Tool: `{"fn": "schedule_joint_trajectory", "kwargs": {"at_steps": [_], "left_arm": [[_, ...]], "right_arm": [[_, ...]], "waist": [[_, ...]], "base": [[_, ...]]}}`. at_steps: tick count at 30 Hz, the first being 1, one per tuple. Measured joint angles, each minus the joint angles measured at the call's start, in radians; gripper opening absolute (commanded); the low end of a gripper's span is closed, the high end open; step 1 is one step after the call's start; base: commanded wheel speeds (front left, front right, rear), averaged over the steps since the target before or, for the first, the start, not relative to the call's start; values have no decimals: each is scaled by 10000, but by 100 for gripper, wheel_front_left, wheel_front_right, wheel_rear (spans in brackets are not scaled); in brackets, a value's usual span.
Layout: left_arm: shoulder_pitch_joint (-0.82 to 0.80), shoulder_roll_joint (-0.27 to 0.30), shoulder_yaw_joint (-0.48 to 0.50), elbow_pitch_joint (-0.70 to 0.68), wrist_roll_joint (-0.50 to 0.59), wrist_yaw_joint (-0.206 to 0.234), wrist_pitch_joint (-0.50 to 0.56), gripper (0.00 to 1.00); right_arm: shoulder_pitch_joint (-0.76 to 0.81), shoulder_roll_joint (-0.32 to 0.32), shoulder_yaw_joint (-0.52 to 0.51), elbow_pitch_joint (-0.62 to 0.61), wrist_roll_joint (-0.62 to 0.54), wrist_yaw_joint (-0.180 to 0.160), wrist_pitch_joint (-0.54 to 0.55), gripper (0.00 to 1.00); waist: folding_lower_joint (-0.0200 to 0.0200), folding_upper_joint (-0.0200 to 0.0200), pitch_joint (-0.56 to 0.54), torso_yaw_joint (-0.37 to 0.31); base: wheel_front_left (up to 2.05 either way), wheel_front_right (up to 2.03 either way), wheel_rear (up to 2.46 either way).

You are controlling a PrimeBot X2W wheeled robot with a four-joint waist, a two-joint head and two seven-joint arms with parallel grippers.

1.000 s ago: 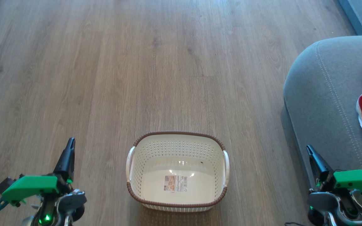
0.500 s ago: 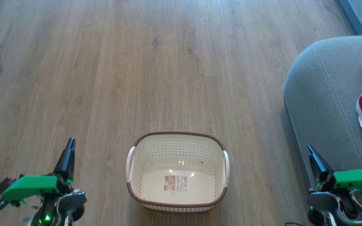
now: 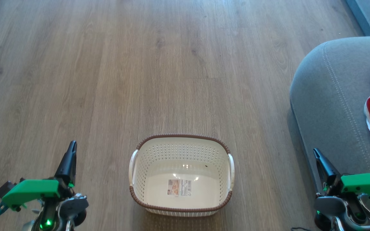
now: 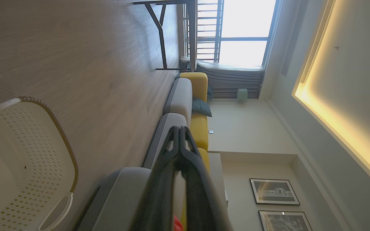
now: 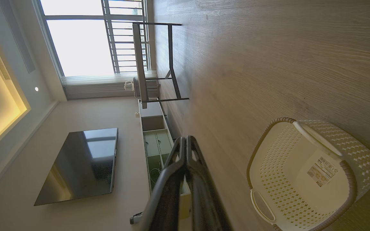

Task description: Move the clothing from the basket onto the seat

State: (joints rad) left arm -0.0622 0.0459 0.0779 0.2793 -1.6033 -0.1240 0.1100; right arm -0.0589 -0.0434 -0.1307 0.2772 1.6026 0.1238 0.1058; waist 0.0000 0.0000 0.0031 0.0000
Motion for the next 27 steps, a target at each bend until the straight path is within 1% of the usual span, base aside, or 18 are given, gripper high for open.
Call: {"fn": "schedule_joint_trajectory", "kwargs": {"at_steps": [27], "left_arm": [[0,-2,0,-2,0,0,0,0]], "right_arm": [[0,0,0,0,0,0,0,0]], "waist": [[0,0,0,0]], "base": [[0,0,0]]}}
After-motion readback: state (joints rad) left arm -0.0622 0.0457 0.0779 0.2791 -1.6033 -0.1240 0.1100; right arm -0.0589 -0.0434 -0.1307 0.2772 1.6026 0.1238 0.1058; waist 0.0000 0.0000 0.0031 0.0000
